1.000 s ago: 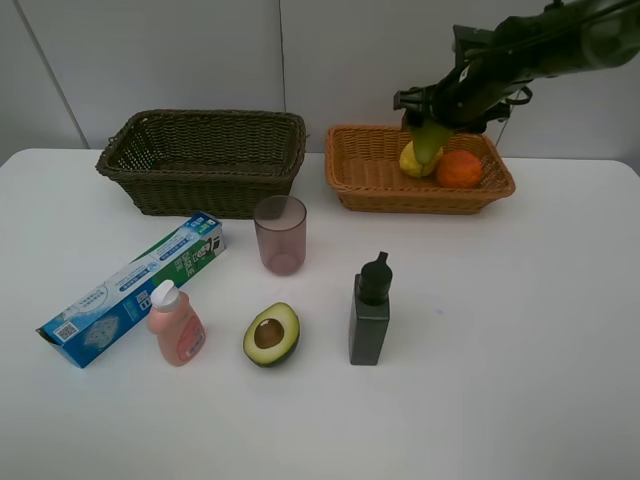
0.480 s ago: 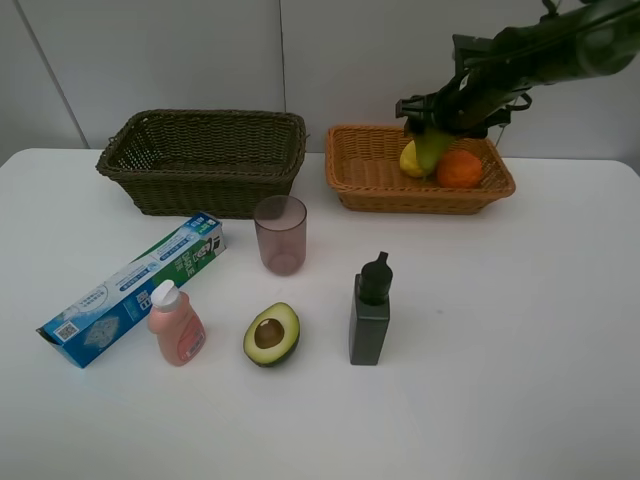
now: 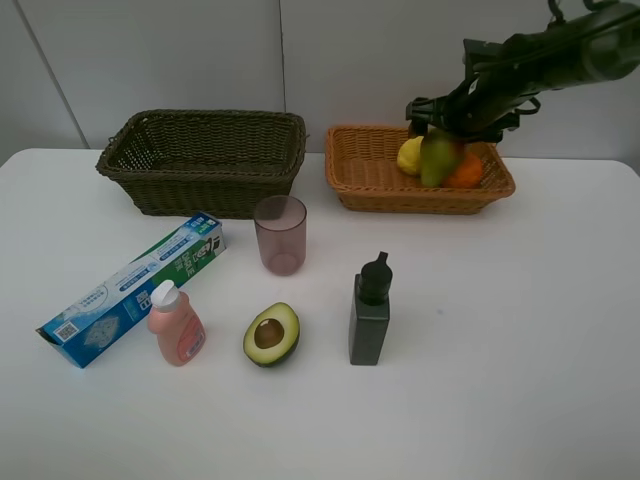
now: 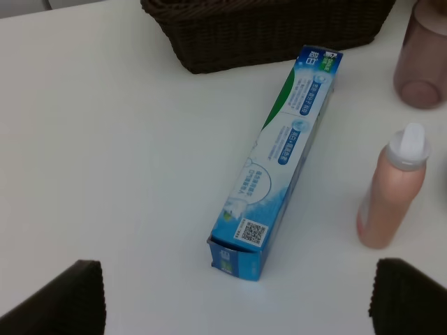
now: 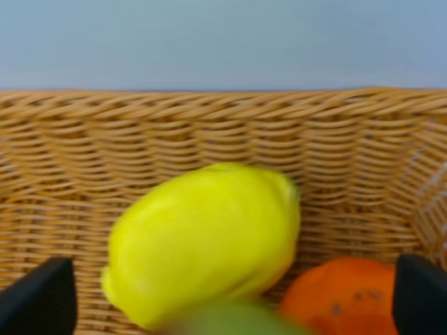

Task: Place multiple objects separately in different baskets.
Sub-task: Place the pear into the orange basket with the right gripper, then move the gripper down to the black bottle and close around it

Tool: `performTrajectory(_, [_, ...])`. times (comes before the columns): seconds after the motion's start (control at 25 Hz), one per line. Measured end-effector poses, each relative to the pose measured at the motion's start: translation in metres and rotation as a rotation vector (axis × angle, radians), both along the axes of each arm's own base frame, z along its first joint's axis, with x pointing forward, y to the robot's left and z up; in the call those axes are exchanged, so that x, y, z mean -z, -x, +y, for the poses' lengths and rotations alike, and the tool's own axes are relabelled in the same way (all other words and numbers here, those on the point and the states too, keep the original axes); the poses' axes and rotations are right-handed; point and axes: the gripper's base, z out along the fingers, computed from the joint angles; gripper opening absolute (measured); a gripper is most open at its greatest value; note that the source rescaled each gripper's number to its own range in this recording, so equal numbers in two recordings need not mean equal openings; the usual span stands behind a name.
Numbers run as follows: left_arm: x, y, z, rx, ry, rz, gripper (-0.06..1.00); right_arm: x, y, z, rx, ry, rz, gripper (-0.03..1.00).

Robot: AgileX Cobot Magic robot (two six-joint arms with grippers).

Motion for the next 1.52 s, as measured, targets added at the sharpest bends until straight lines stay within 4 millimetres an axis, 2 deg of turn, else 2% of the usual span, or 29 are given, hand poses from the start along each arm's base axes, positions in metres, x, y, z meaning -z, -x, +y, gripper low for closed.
performTrajectory(0.12, [0.000,0.000,0.000,0.000,0.000,0.000,1.00,0.000,0.000,0.000,0.001,0.000,0.000,0.98])
performTrajectory(0.76, [0.000,0.000,0.000,0.000,0.000,0.000,1.00,-0.002,0.001,0.000,0.007,-0.007,0.007,1.00])
performTrajectory(1.08, [0.000,0.000,0.000,0.000,0.000,0.000,1.00,-0.027,0.010,-0.003,0.014,-0.001,0.019,1.00])
performTrajectory(1.4, [0.000,0.000,0.000,0.000,0.000,0.000,1.00,-0.049,0.026,-0.006,0.032,0.010,0.107,1.00])
performTrajectory(1.52, [0.000,0.000,0.000,0.000,0.000,0.000,1.00,-0.060,0.034,-0.001,0.029,-0.005,0.123,1.00])
